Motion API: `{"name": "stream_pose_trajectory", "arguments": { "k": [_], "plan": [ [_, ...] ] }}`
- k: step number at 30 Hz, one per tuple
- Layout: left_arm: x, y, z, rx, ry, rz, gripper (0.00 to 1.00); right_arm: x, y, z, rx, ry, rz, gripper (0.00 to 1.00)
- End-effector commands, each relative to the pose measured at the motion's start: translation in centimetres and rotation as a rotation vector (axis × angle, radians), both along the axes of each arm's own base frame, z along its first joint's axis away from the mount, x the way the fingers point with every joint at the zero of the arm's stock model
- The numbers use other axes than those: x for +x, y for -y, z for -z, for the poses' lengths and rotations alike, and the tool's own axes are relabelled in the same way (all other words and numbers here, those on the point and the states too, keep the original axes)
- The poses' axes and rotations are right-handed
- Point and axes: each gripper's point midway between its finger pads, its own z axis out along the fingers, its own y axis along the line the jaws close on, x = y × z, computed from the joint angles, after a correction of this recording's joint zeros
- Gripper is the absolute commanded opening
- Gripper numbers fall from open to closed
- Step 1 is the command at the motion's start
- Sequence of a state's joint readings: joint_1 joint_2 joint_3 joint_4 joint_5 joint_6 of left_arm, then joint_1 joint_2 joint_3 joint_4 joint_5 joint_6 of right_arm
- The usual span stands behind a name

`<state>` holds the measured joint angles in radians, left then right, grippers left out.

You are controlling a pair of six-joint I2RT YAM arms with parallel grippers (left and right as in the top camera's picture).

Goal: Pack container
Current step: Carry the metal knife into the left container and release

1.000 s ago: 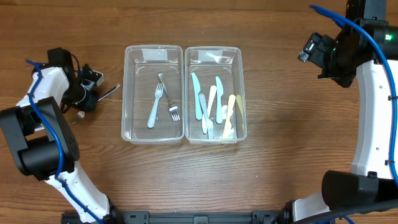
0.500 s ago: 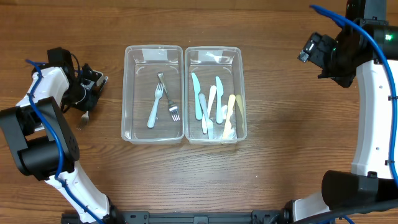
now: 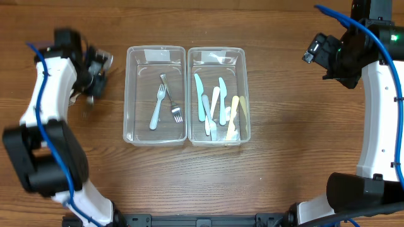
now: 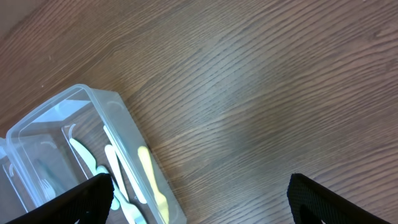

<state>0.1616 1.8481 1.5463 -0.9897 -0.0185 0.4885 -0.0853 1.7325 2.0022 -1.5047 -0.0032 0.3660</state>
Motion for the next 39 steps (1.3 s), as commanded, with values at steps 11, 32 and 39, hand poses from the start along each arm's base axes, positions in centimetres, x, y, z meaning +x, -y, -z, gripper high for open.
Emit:
{"name": "stream_pose_trajectory", "arguments": {
  "k": [11,32,39],
  "plan": [
    [0.1,10.8,-11.1,-0.171,0.232,-0.289,0.04,-0.1,-0.2,-0.1,0.015,0.002,-0.007,0.92],
    [-1.1,17.2,2.6,-0.180,-0.147,-0.332,0.29,-0.3,-0.2,0.0,0.016,-0.008,-0.007,0.92],
    [0.9,16.5,-3.7,-0.133,-0.033,-0.205,0.43,-0.3,-0.2,0.0,0.016,-0.008,-0.007,0.92]
  ]
}}
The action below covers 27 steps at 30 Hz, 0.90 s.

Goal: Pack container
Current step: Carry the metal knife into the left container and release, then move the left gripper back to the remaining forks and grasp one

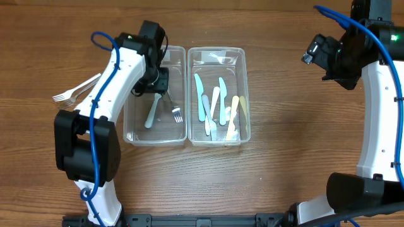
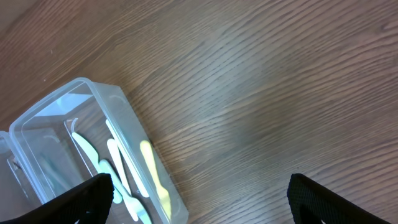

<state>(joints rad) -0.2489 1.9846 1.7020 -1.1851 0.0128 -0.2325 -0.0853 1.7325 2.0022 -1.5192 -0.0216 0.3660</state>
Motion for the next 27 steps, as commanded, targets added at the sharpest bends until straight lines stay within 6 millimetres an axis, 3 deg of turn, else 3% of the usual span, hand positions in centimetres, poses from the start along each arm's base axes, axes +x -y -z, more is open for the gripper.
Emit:
{"name": "stream_pose_trajectory", "arguments": {
  "k": [1,4,6,9,11,14,16,19,22,27],
  "plan": [
    [2.9,-1.4,-6.7,0.069,0.169,0.081,0.44,0.0,0.1,-0.1,-0.002,0.005,-0.001,0.92],
    [3.9,-4.8,-11.0,0.171,0.250,0.062,0.67,0.0,0.1,-0.1,-0.002,0.005,-0.001,0.92],
    [4.4,-7.0,-12.7,0.210,0.280,0.092,0.69,0.0,0.1,-0.1,-0.002,0.005,-0.001,0.92],
    [4.8,-10.4,-13.3,0.243,0.284,0.105,0.84,0.0,0.1,-0.1,-0.002,0.005,-0.001,0.92],
    [4.7,-13.2,-13.0,0.250,0.266,0.067,0.88,0.0,0.1,-0.1,-0.002,0.005,-0.001,0.92],
    [4.4,-17.5,-11.9,0.249,0.230,0.007,0.86,0.0,0.1,-0.1,-0.002,0.005,-0.001,0.92],
    [4.2,-18.9,-11.1,0.205,0.216,0.006,0.84,0.0,0.1,-0.1,-0.003,0.006,-0.001,0.92],
    [4.1,-20.1,-9.5,0.139,0.207,0.023,0.83,0.1,0.1,-0.1,-0.003,0.008,-0.001,0.92],
    [3.3,-21.2,-6.6,0.111,0.167,0.044,0.81,0.1,0.1,-0.2,-0.003,0.009,-0.001,0.92],
    [2.7,-21.2,-1.9,0.099,0.129,0.119,0.80,0.1,0.1,-0.2,-0.003,0.009,-0.001,0.92]
  ]
}}
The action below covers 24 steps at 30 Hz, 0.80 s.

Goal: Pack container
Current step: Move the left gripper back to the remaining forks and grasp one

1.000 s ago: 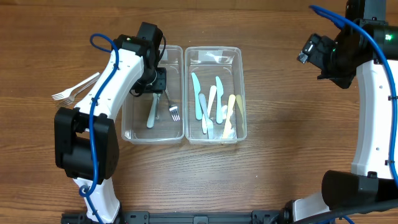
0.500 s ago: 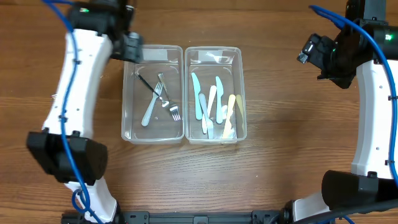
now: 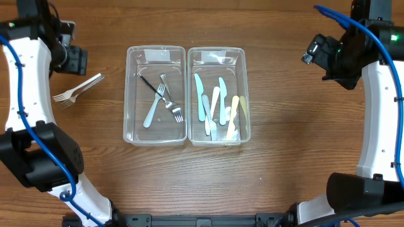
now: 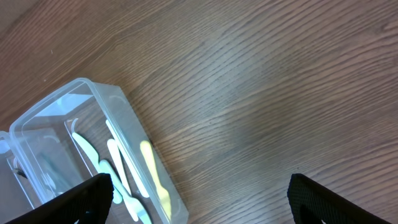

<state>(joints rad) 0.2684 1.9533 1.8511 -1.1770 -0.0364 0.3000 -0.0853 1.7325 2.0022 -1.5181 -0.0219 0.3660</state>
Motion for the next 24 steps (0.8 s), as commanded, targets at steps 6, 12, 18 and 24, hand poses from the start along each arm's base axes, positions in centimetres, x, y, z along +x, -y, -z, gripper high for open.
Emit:
{"name": "stream_pose_trajectory", "arguments": {
  "k": [6,12,18,24],
  "plan": [
    [-1.4,1.5,8.7,-0.033,-0.085,0.194,0.85,0.1,0.1,-0.1,-0.003,0.008,0.000,0.92],
    [-1.8,1.0,11.5,-0.012,-0.072,0.242,0.93,0.1,0.1,-0.1,-0.003,0.007,0.000,0.92],
    [-0.9,0.3,11.6,0.017,-0.031,0.257,0.94,0.1,0.1,-0.1,-0.003,0.007,0.000,0.92],
    [-0.8,0.1,12.8,0.018,-0.049,0.265,0.94,0.1,0.1,-0.1,-0.003,0.007,0.000,0.92]
  ]
}}
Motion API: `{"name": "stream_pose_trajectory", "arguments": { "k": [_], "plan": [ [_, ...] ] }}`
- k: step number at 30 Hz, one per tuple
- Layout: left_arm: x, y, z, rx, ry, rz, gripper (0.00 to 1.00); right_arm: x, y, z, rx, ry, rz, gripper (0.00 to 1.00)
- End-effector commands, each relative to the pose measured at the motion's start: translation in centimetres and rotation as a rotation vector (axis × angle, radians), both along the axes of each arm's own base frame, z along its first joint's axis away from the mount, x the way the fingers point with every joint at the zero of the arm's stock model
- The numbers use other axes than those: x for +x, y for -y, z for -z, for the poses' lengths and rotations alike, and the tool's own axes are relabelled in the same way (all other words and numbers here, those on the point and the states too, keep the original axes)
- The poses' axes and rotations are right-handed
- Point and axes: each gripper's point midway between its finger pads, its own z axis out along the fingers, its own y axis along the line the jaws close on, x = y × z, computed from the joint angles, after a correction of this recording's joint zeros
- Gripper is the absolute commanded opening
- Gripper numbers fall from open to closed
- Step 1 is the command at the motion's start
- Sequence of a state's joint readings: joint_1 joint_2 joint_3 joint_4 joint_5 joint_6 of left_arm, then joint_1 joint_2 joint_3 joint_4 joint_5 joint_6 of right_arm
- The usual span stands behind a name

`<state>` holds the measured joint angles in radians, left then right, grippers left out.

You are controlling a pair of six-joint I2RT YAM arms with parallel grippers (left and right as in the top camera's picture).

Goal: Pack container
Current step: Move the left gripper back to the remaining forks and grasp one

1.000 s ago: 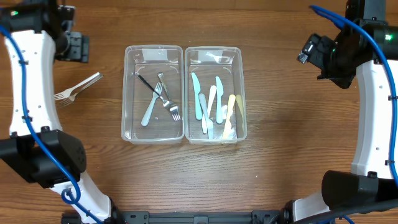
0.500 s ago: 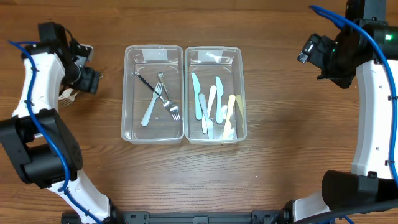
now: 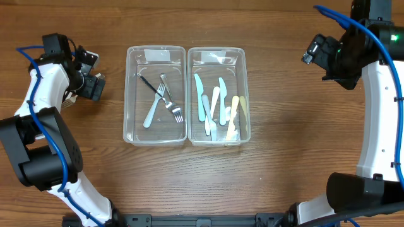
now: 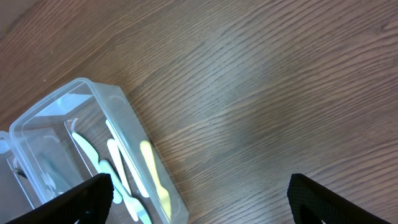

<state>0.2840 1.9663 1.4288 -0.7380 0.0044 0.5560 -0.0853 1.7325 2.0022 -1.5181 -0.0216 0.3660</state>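
Two clear plastic containers stand side by side. The left container holds three forks, one of them black-handled. Several pastel knives lie in the right container, whose corner also shows in the right wrist view. My left gripper is low over the table left of the containers; whether its jaws are open I cannot tell. Pale fork tips peek out beside it. My right gripper hangs open and empty, high over bare table right of the containers.
The wooden table stretches around both containers. The left arm's white links curve along the left edge, and the right arm with its blue cable runs down the right edge.
My left gripper was up near the far-left corner, away from the loose forks on the table. It now sits down over them, hiding most of them. The right arm has not moved.
First my left gripper was beside the left container, which held two forks. Then it was over that container, with loose forks lying on the table to its left. Then it was at the far left and a black-handled fork lay in the container. Now it covers the loose forks.
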Motion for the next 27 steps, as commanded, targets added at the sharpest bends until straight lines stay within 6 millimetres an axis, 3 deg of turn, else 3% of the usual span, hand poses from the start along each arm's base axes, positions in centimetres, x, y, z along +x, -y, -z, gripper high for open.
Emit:
{"name": "stream_pose_trajectory", "arguments": {
  "k": [1,11,19,21,23,27],
  "plan": [
    [-0.5,0.0,2.1,-0.013,-0.049,0.023,0.93,0.1,0.1,-0.1,-0.002,0.007,0.000,0.92],
    [-2.1,0.2,7.0,-0.038,-0.178,0.020,0.94,-0.1,0.1,-0.1,-0.002,0.000,0.000,0.92],
    [-3.2,0.6,7.8,-0.056,-0.231,0.013,0.86,-0.1,0.1,-0.1,-0.002,0.000,0.000,0.92],
    [-3.5,0.7,7.8,-0.061,-0.243,0.010,0.79,-0.1,0.1,-0.1,-0.002,0.000,0.000,0.92],
    [-3.8,0.8,7.8,-0.065,-0.256,0.009,0.63,-0.1,0.1,-0.1,-0.002,0.000,0.000,0.92],
    [-4.2,0.8,7.9,-0.069,-0.271,0.005,0.52,-0.1,0.1,-0.1,-0.002,0.000,0.000,0.92]
  ]
}}
